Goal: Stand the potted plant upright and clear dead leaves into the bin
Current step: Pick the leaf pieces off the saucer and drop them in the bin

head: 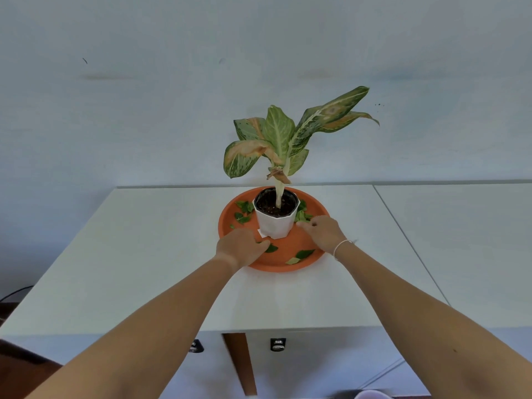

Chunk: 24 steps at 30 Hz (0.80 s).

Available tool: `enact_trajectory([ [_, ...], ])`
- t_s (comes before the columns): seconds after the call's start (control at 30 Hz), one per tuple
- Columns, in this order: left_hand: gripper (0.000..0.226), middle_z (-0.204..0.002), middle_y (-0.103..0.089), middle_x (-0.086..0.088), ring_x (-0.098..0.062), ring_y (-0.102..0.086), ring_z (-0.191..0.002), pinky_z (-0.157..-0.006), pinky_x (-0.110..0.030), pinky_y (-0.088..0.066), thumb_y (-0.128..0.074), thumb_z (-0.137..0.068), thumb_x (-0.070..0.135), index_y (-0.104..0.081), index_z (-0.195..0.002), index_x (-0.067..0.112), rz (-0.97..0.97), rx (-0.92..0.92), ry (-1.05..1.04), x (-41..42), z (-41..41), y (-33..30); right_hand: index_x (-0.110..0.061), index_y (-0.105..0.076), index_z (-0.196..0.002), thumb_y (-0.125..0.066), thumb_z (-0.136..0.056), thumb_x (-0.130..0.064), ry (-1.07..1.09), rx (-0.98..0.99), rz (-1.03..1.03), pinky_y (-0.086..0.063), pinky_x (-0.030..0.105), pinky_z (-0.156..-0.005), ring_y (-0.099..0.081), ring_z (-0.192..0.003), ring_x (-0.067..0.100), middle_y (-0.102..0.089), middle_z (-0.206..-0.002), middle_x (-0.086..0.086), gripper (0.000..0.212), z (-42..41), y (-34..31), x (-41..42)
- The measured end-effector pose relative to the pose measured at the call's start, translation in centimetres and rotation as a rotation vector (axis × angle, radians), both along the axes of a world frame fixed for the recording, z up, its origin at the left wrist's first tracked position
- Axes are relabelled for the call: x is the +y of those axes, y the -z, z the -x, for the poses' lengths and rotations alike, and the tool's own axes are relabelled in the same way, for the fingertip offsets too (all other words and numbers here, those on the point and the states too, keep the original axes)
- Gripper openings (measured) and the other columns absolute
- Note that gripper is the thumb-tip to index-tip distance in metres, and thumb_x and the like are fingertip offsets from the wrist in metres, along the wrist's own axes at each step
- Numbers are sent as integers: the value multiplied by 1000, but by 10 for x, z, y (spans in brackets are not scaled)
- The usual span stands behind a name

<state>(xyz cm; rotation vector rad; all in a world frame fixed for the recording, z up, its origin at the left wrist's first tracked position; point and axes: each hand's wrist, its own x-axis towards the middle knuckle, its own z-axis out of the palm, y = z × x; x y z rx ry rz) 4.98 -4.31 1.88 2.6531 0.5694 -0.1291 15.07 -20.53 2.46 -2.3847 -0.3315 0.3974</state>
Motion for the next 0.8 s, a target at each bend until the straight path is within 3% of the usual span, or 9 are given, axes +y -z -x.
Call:
enact_trajectory([
  [0.1,47,-58,-48,6,-14,-52,-63,-51,-22,-34,-51,-84,57,-42,-55,21,-59,34,-9,-3,-3,1,-15,-40,-59,-53,-90,-48,-154,21,423,-40,25,-63,-51,-67,18,-45,-62,0,46,2,-2,8],
  [0.2,48,-66,-54,4,-16,-56,-70,-59,-25,-41,-53,-81,62,-43,-57,22,-118,56,-3,-6,-6,1,-12,-48,-68,-56,-87,-52,-252,-8,590,-43,27,-73,-55,-82,20,-54,-73,2,44,9,-9,12],
  [0.27,48,-71,-56,2,-17,-57,-72,-62,-26,-43,-52,-82,62,-44,-59,21,-146,74,0,-7,-7,1,-8,-59,-100,-57,-89,-47,-300,3,641,-43,27,-78,-58,-93,21,-62,-97,8,40,14,-13,15],
  [0.3,47,-74,-57,1,-17,-56,-73,-62,-26,-43,-51,-83,61,-46,-62,19,-159,80,1,-8,-8,2,-10,-55,-119,-58,-89,-43,-321,6,653,-43,27,-82,-60,-102,22,-64,-109,10,45,16,-16,16],
  [0.37,45,-78,-59,0,-17,-58,-75,-64,-26,-45,-51,-84,60,-52,-72,17,-182,80,7,-9,-10,2,-14,-48,-134,-65,-85,-41,-321,25,669,-44,27,-84,-60,-110,22,-64,-118,8,59,20,-16,19],
  [0.47,47,-85,-64,-2,-19,-63,-83,-68,-28,-49,-50,-84,61,-59,-85,15,-206,77,9,-9,-12,6,-18,-53,-127,-73,-76,-45,-279,21,678,-48,29,-85,-62,-106,22,-66,-113,4,61,16,-5,24],
  [0.6,50,-98,-69,-3,-21,-66,-90,-67,-29,-49,-48,-86,60,-62,-100,13,-279,68,36,-7,-16,13,-26,-49,-134,-78,-68,-46,-303,42,699,-52,34,-86,-62,-95,22,-66,-107,0,75,10,14,37],
  [0.7,47,-105,-69,-5,-25,-66,-94,-68,-31,-48,-42,-92,52,-57,-111,11,-348,93,83,-6,-20,16,-20,-60,-122,-74,-75,-30,-323,31,670,-52,32,-80,-62,-88,22,-67,-97,2,50,8,24,42],
  [0.8,33,-106,-69,-7,-27,-66,-95,-69,-33,-47,-37,-98,31,-57,-113,10,-348,109,92,-5,-22,18,-11,-65,-101,-60,-84,-17,-346,-41,648,-47,30,-69,-56,-77,21,-58,-81,2,19,16,20,40],
])
